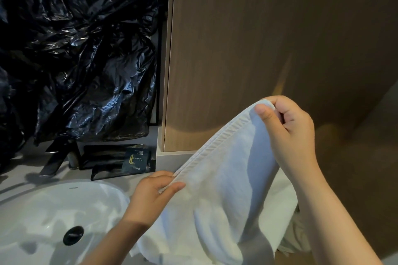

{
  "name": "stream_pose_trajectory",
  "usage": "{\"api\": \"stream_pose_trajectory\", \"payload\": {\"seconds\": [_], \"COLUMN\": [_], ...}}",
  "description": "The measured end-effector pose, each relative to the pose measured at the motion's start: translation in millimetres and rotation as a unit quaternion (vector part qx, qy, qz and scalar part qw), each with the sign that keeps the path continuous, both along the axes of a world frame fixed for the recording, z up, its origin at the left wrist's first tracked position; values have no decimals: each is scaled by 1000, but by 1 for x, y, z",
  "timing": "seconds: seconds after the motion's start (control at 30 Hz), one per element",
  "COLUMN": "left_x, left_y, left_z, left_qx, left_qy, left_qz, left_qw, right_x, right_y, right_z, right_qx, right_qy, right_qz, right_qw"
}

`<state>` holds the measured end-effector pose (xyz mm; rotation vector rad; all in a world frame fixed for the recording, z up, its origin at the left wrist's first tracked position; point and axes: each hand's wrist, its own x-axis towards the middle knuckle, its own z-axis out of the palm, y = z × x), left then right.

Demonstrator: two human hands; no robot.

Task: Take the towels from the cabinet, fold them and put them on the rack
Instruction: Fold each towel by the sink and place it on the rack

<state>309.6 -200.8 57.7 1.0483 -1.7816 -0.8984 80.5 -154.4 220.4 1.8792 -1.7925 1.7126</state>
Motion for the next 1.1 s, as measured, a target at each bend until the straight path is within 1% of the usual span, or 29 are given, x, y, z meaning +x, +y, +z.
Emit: {"api": "stream_pose_trajectory", "payload": {"seconds": [0.07, 0.2, 0.27, 0.33, 0.43, 0.53, 0.57, 0.67, 0.73, 0.83, 0.97, 1.1], "left_x": [1, 7, 10, 15, 23, 35, 39, 44, 45, 44, 38, 29], "left_y": [-5, -12, -14, -19, -32, -46, -50, -55, -52, -46, -45, -46], "left_z": [-3, -12, -9, 2, 37, 80, 92, 109, 104, 85, 62, 53], "left_qx": [11, 51, 45, 3, -65, -134, -151, -205, -201, -163, -132, -136], "left_qy": [14, -62, -67, -45, 3, 39, 25, -85, -105, -97, -111, -142], "left_qz": [3, -32, -20, 16, 91, 111, 109, 103, 70, 19, 6, 2], "left_qw": [1000, 996, 997, 999, 994, 984, 982, 969, 972, 982, 985, 981], "right_x": [2, -1, -4, -10, -24, -39, -42, -46, -49, -58, -67, -70], "right_y": [0, 0, -1, 0, 3, 4, 3, 0, -1, 1, 5, 7], "right_z": [1, 7, 8, 7, 10, 10, 8, -7, -23, -47, -71, -82], "right_qx": [-17, -44, -44, -51, -77, -105, -107, -90, -72, -41, -6, 12], "right_qy": [9, 19, 21, 19, 11, -16, -28, -61, -74, -84, -111, -136], "right_qz": [-4, -12, -13, -21, -47, -70, -76, -86, -91, -110, -133, -155], "right_qw": [1000, 999, 999, 998, 996, 992, 991, 990, 991, 989, 985, 978]}}
